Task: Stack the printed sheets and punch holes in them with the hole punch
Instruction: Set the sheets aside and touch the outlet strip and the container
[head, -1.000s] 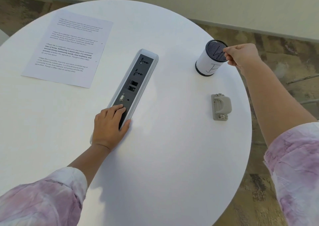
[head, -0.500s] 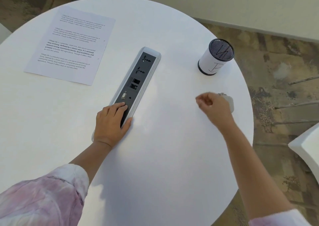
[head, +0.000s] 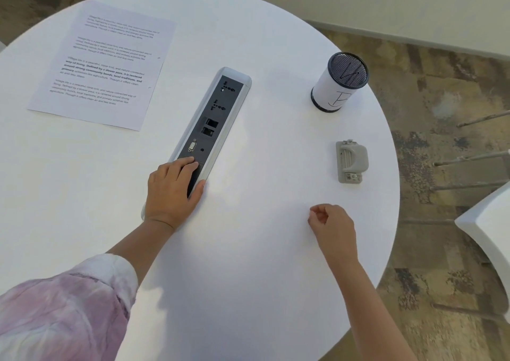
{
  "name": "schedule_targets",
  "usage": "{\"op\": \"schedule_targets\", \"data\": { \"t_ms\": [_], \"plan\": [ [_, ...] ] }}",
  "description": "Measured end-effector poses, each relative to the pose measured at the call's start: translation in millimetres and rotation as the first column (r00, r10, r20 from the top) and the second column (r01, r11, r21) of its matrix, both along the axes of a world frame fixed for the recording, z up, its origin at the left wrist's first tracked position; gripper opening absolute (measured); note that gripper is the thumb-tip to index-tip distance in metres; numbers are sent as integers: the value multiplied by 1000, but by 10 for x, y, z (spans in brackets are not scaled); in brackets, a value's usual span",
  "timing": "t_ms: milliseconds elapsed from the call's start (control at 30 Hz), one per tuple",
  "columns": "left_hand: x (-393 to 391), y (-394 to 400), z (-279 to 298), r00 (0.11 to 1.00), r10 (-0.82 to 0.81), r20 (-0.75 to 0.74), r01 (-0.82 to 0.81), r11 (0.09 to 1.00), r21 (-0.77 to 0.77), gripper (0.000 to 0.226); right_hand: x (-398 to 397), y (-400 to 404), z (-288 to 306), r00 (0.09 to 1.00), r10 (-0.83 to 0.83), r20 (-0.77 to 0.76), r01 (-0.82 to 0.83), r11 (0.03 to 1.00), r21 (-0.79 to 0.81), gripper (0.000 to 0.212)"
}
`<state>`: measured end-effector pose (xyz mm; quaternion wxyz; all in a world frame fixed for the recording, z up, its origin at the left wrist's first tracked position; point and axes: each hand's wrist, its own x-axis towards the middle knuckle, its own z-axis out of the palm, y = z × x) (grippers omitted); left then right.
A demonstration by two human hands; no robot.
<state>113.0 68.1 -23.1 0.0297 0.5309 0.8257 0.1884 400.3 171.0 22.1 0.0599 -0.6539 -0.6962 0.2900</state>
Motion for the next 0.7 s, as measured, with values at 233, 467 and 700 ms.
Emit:
{"op": "schedule_targets", "data": {
  "t_ms": [233, 467, 700],
  "plan": [
    [3, 6, 14, 1000, -2, -1, 2, 1000, -1, 46, -84, 18, -19, 997, 18, 73, -21, 999, 40, 10],
    [-4, 0, 5, 1000, -5, -8, 5, 1000, 0, 46, -150, 16, -36, 981, 100, 167, -114, 991, 73, 13],
    [3, -3, 22, 1000, -2, 1, 2, 1000, 7, 46, -218, 61, -40, 934, 179, 309, -209, 976, 67, 14]
  ]
}}
